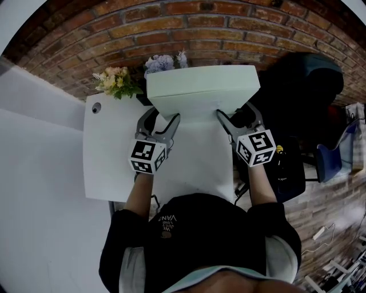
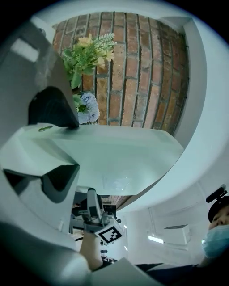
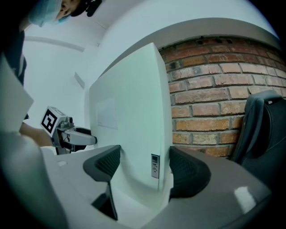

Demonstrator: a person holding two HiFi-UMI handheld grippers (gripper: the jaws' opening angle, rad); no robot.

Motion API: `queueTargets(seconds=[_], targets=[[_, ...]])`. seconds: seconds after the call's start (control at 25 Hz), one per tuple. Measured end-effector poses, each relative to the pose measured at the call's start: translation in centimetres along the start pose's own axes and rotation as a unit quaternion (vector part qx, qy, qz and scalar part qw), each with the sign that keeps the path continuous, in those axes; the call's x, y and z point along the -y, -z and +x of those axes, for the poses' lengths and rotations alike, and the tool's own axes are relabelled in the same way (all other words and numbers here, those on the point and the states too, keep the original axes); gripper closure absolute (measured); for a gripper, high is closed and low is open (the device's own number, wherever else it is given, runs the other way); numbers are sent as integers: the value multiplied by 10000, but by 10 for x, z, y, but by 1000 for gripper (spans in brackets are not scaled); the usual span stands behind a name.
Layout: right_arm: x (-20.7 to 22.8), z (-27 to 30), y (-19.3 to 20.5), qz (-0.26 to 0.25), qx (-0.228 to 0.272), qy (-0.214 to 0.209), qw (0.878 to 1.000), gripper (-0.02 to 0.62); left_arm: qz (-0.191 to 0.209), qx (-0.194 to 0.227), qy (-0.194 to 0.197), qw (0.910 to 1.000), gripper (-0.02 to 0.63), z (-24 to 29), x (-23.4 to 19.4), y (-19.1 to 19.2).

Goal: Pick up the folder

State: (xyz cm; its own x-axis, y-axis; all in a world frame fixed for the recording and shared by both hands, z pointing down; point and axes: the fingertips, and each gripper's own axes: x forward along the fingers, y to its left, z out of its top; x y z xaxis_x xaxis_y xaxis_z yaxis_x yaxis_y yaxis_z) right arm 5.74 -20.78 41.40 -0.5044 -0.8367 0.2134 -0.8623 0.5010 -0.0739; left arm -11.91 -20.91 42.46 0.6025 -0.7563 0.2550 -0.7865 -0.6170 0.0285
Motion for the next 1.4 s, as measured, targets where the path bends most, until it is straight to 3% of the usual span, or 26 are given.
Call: queueTargets(seconds=[1.4], targets=[[-77, -77, 15, 126, -189, -285, 9993, 259, -317, -102, -289, 9990, 339, -105, 49, 20]])
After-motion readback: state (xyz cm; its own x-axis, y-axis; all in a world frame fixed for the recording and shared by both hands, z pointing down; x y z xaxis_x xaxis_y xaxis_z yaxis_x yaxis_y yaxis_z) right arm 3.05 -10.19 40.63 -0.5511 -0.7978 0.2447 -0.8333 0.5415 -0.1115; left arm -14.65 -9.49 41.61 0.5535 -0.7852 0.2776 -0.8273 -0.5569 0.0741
